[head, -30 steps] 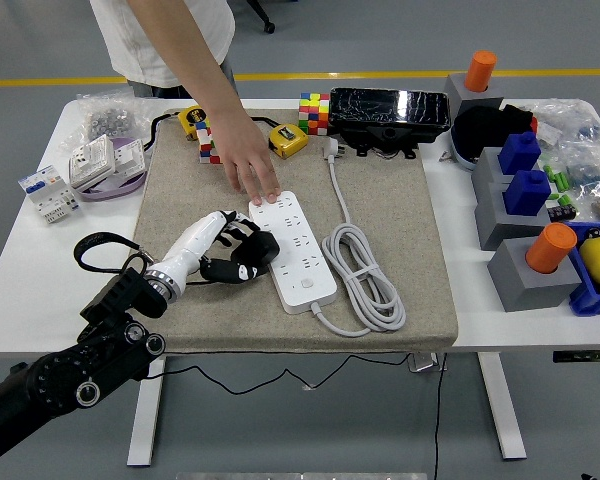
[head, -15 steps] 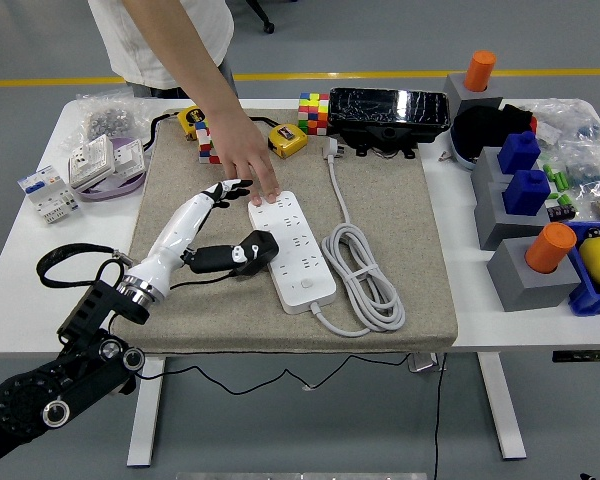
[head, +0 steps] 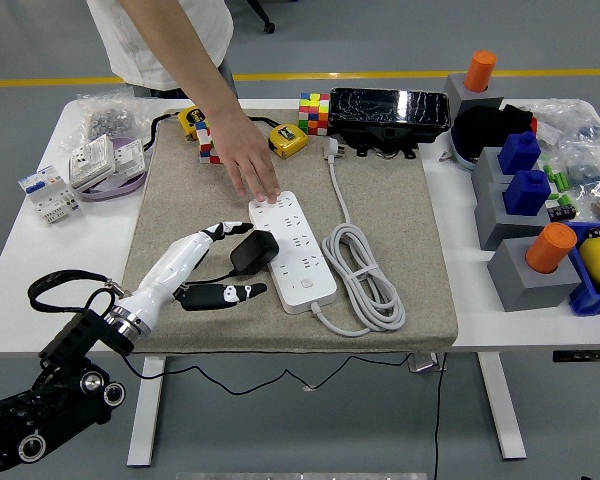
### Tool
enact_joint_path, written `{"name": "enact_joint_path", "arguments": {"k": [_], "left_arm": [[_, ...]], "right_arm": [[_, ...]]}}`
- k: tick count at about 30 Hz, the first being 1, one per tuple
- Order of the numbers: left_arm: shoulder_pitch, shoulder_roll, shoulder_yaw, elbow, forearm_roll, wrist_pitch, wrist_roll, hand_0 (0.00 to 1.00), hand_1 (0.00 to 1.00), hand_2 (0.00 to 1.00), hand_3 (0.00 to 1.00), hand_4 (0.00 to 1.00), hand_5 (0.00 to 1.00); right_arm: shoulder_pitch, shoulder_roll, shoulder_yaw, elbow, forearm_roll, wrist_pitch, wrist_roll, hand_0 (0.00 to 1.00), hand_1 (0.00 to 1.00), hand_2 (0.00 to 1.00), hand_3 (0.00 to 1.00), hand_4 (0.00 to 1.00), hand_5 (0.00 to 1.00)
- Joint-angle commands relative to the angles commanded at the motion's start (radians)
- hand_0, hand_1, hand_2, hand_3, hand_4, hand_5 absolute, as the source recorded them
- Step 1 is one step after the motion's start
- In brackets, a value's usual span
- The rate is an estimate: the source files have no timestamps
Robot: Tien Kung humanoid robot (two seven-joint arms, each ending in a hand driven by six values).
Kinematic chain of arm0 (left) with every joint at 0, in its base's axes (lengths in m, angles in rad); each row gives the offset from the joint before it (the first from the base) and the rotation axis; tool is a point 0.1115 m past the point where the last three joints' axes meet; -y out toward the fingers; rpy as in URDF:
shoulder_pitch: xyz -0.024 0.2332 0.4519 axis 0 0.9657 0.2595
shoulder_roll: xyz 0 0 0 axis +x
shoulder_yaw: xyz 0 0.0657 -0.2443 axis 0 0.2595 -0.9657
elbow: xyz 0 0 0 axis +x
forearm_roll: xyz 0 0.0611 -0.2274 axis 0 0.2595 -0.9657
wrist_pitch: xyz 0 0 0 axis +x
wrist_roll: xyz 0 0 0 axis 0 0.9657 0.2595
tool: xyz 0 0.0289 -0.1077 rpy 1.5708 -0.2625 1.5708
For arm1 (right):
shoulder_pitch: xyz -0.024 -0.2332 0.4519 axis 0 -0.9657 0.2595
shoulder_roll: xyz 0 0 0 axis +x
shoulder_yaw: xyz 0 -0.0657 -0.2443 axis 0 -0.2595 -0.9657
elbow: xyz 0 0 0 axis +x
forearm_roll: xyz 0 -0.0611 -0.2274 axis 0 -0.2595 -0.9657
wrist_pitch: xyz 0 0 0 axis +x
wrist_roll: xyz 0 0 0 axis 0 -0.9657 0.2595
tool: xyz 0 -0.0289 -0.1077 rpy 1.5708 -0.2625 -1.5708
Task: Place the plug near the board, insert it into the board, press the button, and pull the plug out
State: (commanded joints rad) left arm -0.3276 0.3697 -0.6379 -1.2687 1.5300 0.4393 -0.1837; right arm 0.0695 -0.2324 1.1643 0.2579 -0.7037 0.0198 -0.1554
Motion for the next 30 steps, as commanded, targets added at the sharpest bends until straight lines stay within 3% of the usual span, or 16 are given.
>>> {"name": "enact_joint_path", "arguments": {"k": [18,30], "left_arm": [[-0.083,-0.039,0.071,0.038,-0.027,-0.041,0.045,0.807,0.854,0.824,0.816,0.919,0.512],[-0.126,-0.091,0.084,0.056,-0.017,-0.057,0.072,0.804,0.843,0.809,0.81,0.913,0.513]], "right_arm": [[0.003,-0.006,-0.019,0.001,0.006,0.0,0.0,0.576,0.634,0.617,0.546,0.886,0.419],[0.0,-0.003,-0.01,0.001,0.005,0.0,0.0,0.576,0.632,0.617,0.547,0.885,0.419]]}}
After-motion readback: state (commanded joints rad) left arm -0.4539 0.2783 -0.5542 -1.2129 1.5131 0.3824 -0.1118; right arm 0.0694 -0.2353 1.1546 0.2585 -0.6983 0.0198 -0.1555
